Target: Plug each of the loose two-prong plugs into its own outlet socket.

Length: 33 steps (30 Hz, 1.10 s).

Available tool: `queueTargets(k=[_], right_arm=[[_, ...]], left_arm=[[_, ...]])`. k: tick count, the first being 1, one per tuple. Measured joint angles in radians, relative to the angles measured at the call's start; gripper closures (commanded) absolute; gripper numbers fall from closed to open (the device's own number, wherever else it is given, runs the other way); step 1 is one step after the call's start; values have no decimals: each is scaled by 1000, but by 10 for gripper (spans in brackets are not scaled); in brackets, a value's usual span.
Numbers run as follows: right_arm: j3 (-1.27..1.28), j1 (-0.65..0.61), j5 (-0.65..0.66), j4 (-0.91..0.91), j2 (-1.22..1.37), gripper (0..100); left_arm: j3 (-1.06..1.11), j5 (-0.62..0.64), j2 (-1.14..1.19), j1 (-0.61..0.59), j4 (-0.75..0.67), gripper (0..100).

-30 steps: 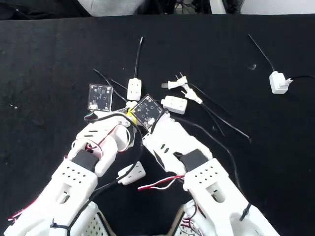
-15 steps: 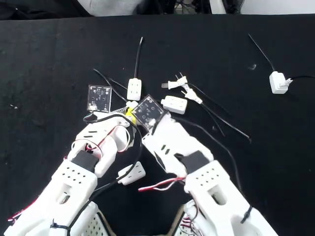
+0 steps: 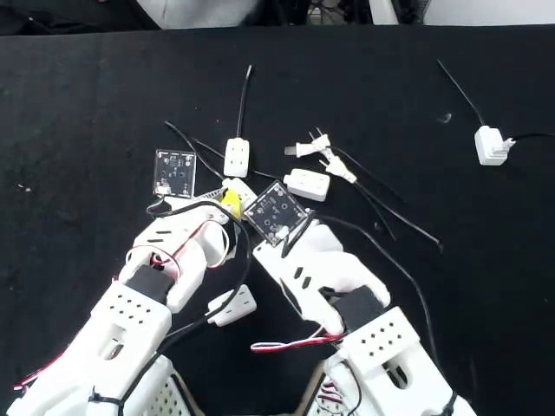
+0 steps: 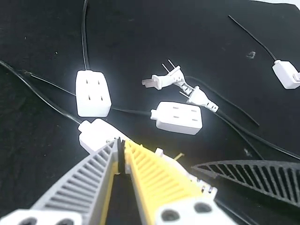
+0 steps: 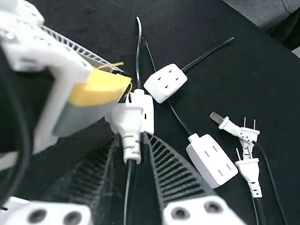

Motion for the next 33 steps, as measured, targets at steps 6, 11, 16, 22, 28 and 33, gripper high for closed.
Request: queueTargets(k=[6,11,16,22,28,33], right_arm=[[0,2,0,0,0,988],[0,8,-17,0,0,988],[0,8,-35,-2,0,988],[-2,8,-37,-3,-2,988],[-2,8,-37,-3,-2,988],[12,9,-37,0,-14,987]], left_arm=[[0,-3,0,25,0,970],[0,-5,0,37,0,970],[21,-6,0,44,0,970],[21,-21,2,51,2,970],[21,-23,2,54,2,970],[21,-23,2,-43,2,970]])
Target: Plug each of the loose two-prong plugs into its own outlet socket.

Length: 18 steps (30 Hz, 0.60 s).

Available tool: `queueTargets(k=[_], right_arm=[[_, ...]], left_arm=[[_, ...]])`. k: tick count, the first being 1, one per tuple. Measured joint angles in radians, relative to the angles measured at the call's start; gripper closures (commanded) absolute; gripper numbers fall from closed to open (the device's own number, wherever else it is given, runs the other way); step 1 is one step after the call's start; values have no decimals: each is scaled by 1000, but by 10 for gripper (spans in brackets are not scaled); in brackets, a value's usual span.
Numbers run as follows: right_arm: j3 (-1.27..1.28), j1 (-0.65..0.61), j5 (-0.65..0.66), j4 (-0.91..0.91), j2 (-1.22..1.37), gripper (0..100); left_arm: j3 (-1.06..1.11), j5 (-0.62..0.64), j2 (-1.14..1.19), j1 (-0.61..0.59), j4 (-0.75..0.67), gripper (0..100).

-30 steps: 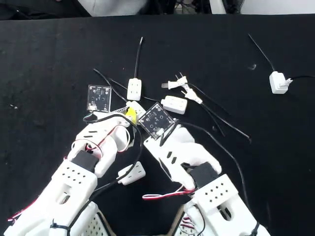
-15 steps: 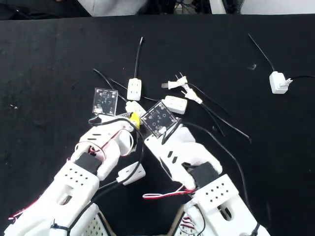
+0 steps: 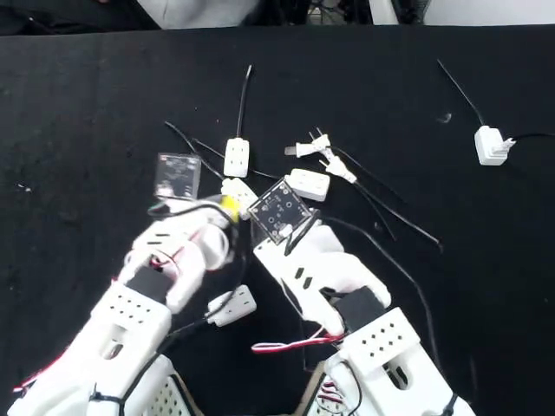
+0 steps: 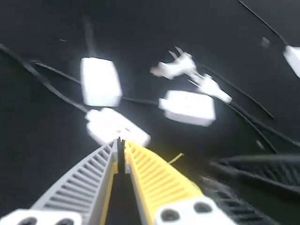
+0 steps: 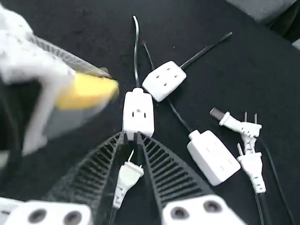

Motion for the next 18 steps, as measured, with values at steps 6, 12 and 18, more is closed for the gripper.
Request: queueTargets(k=[6,12,18], right_arm=[[-83,66,9,253,0,890],[-126,68,-32,301,230,894],[-167,-15,-169,166,497,896]], left_arm=[[11,0,0,-143,0,970],[23,0,0,-190,0,970],[40,0,0,-198,-2,970]])
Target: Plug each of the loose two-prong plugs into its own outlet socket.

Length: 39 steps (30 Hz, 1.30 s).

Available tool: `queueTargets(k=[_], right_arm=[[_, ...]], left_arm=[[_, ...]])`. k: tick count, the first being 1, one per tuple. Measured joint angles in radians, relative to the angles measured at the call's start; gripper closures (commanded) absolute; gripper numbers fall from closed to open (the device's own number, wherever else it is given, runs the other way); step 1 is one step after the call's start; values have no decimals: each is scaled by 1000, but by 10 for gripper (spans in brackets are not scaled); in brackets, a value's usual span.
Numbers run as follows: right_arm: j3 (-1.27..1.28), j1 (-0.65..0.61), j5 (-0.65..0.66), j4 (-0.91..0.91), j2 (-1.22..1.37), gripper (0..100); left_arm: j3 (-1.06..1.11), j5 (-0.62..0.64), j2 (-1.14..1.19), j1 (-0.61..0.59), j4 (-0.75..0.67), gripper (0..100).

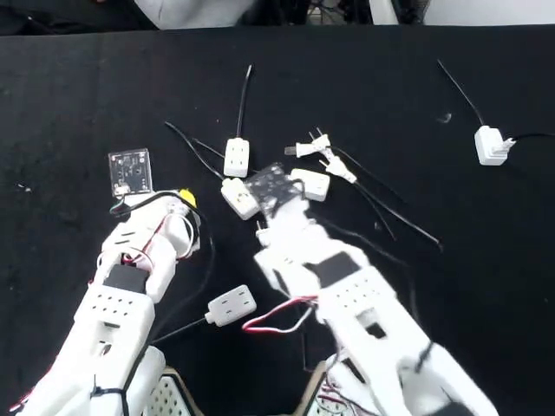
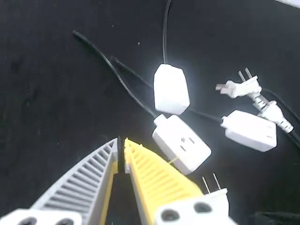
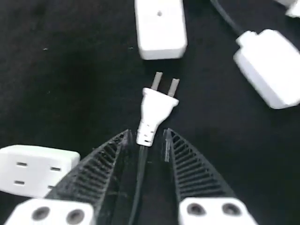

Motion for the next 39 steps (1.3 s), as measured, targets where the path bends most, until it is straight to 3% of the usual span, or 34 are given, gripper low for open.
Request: queueTargets(k=[9,23,25,34,39], right_arm=[[-5,-15,-12,-112,216,896],[-189,-6,-21,-127,470,922],[-192,0,-21,-127,473,994],[-192,78,-21,-86,436,988],[-169,130,127,35,252,988]], left_arm=[[0,0,0,2,-2,970],[0,0,0,2,-2,970],[0,0,0,2,-2,970],[0,0,0,2,-2,970],[0,0,0,2,-2,970]])
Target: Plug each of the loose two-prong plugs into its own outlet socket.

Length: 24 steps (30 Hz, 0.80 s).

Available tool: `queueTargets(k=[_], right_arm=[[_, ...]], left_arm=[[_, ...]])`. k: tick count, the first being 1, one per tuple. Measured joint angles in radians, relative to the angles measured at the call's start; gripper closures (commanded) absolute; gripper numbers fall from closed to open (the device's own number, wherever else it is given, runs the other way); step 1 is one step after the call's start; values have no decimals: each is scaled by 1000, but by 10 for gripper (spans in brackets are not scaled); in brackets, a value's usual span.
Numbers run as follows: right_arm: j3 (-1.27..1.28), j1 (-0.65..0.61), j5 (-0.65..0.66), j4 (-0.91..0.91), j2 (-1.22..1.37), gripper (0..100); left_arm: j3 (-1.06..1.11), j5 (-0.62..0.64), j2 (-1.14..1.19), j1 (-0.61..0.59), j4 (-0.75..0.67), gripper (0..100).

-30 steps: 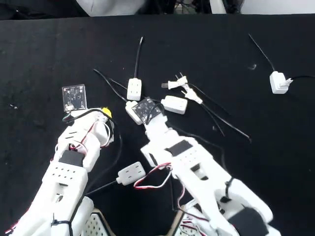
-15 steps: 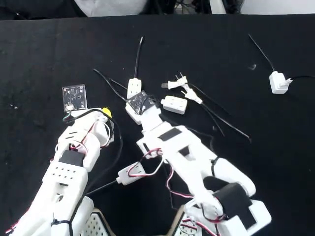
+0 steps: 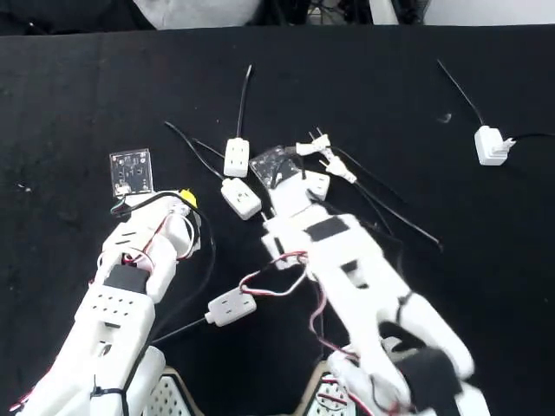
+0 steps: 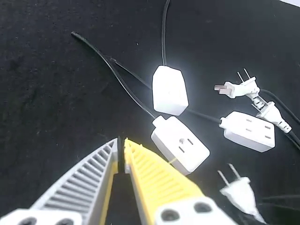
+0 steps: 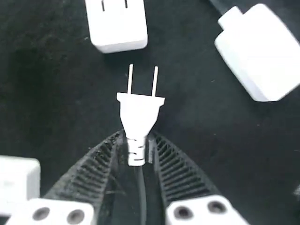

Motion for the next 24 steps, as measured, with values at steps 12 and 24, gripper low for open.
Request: queueTargets(k=[12,24], right_arm=[[44,3,170,2,-104,988],[-78,-58,157,40,-206,988]], left_arm=[[0,0,0,0,0,970],[0,0,0,0,0,970]])
